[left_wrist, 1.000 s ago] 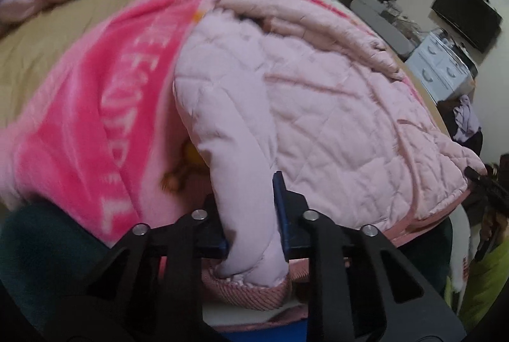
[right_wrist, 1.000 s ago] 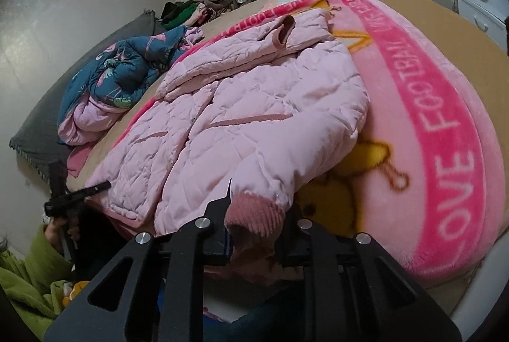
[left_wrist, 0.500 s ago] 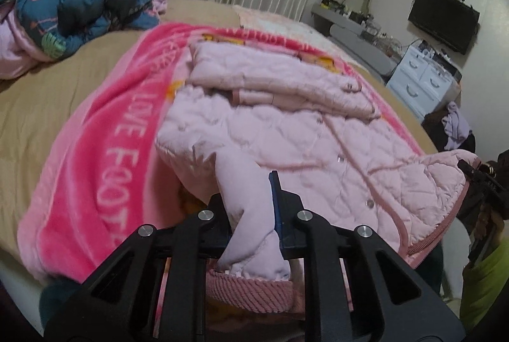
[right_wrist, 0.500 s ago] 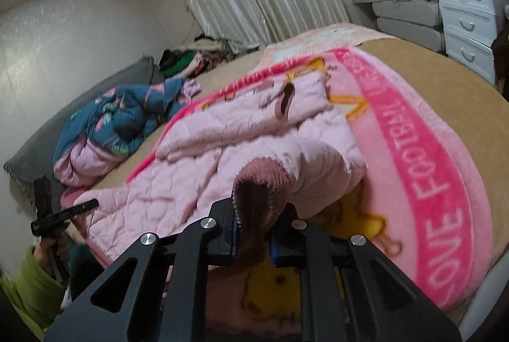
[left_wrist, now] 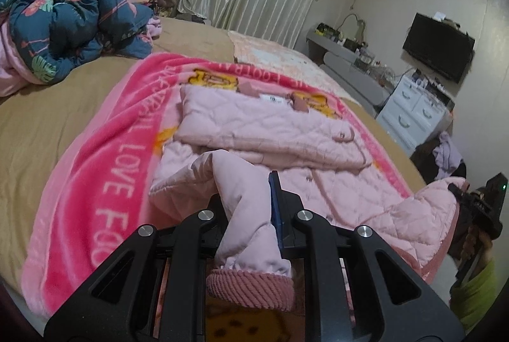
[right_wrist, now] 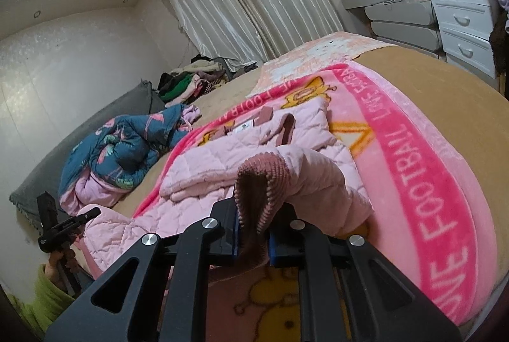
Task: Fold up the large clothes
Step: 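Lift the hem with both tools and carry it toward the collar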
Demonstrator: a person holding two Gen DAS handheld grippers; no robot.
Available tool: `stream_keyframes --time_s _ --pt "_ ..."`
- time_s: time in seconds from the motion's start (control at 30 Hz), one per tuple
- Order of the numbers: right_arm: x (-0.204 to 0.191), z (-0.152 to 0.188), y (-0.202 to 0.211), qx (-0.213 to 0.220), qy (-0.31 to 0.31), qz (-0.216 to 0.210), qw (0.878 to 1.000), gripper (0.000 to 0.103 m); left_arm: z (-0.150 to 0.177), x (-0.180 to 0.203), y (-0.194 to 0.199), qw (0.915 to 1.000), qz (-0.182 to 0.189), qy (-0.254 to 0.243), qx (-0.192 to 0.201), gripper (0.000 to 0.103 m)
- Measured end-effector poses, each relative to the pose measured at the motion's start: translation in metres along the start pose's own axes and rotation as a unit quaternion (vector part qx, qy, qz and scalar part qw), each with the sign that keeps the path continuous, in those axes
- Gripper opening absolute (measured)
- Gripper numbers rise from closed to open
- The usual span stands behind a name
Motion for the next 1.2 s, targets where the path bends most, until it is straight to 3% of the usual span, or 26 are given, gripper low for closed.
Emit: stream_keyframes --time_s 0.77,1.2 --pt "-0.04 -0.104 -0.023 0.054 0.005 -0.01 0.998 0.011 -0.083 -0.019 -0.002 0.9966 0.008 0.054 0.063 0.01" --pt "-0.023 -0.135 -0.068 0.043 -0.035 -0.005 0.998 0.011 -0.102 -0.035 -0.041 0.997 -0.016 0.055 0.052 0.01"
Point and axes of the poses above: each gripper's, at about its wrist camera, not at the fingertips, and y roughly against the way its jaws point, x to its right, z to its underside, the point moved 2 cm from there along -y, roughly the way its jaws point, and after that the axes turned 4 degrees about -y, right-handed, at the moved point
